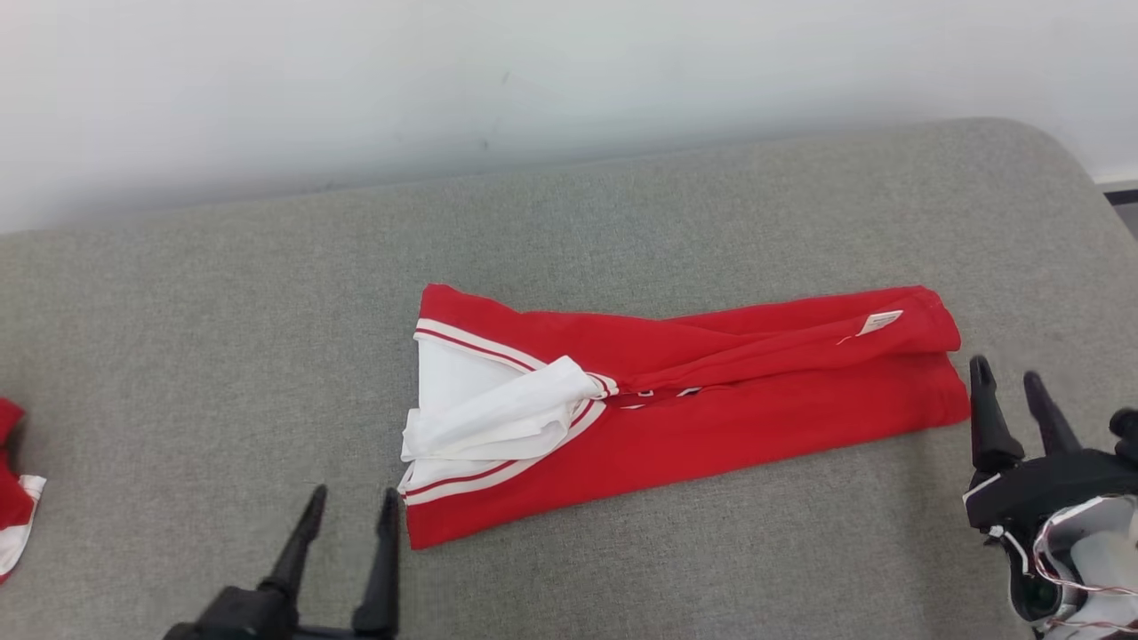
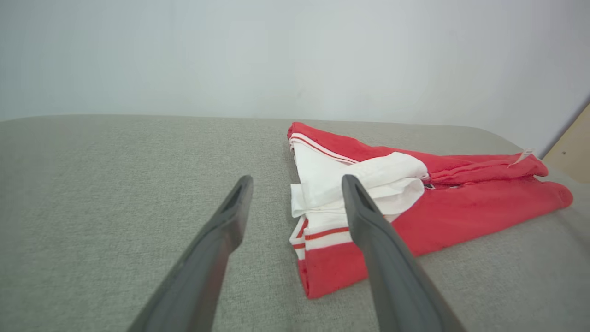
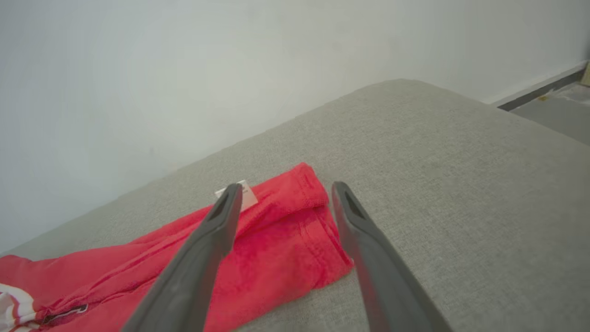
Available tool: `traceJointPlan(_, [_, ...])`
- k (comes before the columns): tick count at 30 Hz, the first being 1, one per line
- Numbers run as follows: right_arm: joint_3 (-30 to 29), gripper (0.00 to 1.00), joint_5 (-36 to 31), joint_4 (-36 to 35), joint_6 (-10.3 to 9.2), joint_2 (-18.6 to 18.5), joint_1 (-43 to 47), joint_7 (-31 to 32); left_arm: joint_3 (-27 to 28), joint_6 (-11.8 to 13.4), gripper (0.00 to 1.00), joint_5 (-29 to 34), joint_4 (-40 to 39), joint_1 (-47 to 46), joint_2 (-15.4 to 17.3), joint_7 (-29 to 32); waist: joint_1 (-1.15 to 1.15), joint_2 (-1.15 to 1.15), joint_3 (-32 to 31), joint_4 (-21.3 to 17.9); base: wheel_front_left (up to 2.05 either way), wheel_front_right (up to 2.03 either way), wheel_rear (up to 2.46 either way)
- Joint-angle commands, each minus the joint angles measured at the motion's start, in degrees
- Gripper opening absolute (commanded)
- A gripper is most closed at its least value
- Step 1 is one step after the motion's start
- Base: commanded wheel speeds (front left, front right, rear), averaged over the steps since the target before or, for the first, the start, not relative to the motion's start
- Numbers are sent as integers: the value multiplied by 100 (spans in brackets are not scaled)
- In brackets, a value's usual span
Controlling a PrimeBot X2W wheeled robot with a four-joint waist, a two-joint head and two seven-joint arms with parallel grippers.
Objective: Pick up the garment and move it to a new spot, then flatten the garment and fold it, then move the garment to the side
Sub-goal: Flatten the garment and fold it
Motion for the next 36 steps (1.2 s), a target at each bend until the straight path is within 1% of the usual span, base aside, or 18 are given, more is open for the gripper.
traceJointPlan(1, [-13,100,133,259,-6,91,-156,-2,-30,-42,100,116,1,46,-33,-27,1,1,10,27,0,0,0])
traceJointPlan(6, [-122,100,431,1485,-6,208,-844,53,-298,-218,100,446,-15,-162,-190,-30,1,1,165,208,0,0,0])
traceJointPlan(12, [-187,100,658,2535,-6,219,-1552,139,-449,-337,100,610,13,-350,-283,-31,1,1,393,445,0,0,0])
traceJointPlan(14, [-179,100,756,2743,-6,265,-1701,163,-447,-334,100,624,16,-363,-298,-32,1,1,450,498,0,0,0])
traceJointPlan(16, [-166,100,802,2920,-6,232,-1803,147,-433,-364,100,648,27,-378,-278,-32,1,1,499,542,0,0,0])
traceJointPlan(23, [-141,100,956,3292,-6,183,-2013,102,-470,-413,100,701,17,-459,-292,-32,1,1,620,644,0,0,0])
traceJointPlan(26, [-119,100,1050,3500,-6,221,-2040,173,-485,-432,100,710,27,-448,-282,-32,1,1,649,660,0,0,0])
traceJointPlan(27, [-105,86,1079,3561,-6,247,-2030,221,-482,-429,100,710,27,-446,-282,-32,1,1,652,658,0,0,0])
traceJointPlan(28, [-79,67,1091,3594,-6,273,-2031,243,-479,-423,100,708,24,-442,-282,-32,1,1,656,656,0,0,0])
traceJointPlan(29, [-52,38,1117,3605,-6,301,-2028,258,-476,-420,100,703,25,-436,-282,-33,1,1,659,651,0,0,0])
traceJointPlan(30, [-31,24,1133,3610,-6,324,-2015,249,-471,-418,100,697,27,-431,-280,-33,1,1,656,646,0,0,0])
traceJointPlan(31, [4,0,1144,3603,-6,341,-1995,254,-469,-421,100,687,30,-427,-279,-33,1,1,652,642,0,0,0])
traceJointPlan(33, [53,0,1167,3574,-6,313,-1947,235,-474,-430,100,671,42,-421,-285,-33,1,1,628,632,0,0,0])
traceJointPlan(36, [92,0,1203,3470,-6,171,-1879,148,-475,-444,100,650,56,-403,-281,-33,1,1,569,624,0,0,0])
